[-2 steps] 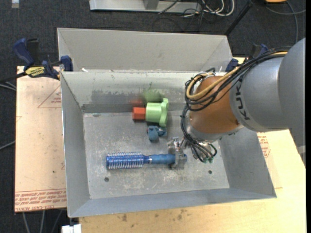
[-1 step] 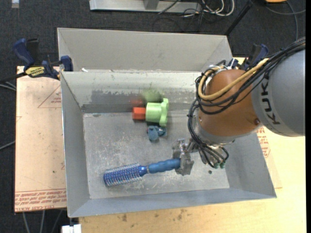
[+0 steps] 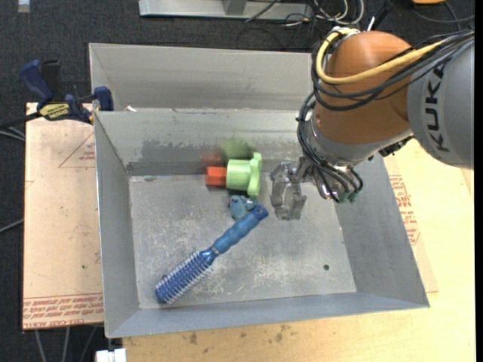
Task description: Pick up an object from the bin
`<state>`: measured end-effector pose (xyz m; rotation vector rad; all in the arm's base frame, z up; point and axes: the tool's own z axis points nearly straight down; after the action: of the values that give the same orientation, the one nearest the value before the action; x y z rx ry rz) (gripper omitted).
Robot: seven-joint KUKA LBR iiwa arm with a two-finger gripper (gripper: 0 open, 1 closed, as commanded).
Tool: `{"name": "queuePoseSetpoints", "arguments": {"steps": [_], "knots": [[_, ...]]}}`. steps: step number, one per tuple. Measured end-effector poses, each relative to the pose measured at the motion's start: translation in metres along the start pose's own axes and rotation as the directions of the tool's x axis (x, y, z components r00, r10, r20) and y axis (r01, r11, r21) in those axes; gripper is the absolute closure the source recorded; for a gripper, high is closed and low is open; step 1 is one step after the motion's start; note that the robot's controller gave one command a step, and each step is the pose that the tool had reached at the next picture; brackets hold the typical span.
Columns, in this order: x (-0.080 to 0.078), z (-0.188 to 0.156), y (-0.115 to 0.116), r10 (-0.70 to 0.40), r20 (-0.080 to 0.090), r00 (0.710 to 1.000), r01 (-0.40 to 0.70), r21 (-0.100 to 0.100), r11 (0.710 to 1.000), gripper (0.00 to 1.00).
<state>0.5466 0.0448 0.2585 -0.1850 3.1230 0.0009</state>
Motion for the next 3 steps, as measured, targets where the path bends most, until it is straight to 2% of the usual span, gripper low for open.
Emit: {"name": "queuePoseSetpoints", "arguments": {"steps": [1,2,3], "knots": [[0.003,0.004,0.000,0.000,-0.012,1.000,0.000,-0.001,1.000,0.00],[-0.043,0.105,-0.015,-0.163,-0.016,0.987,0.163,-0.004,0.987,0.00],[-0.111,0.167,-0.010,-0.231,0.000,0.973,0.231,-0.003,0.973,0.00]]}}
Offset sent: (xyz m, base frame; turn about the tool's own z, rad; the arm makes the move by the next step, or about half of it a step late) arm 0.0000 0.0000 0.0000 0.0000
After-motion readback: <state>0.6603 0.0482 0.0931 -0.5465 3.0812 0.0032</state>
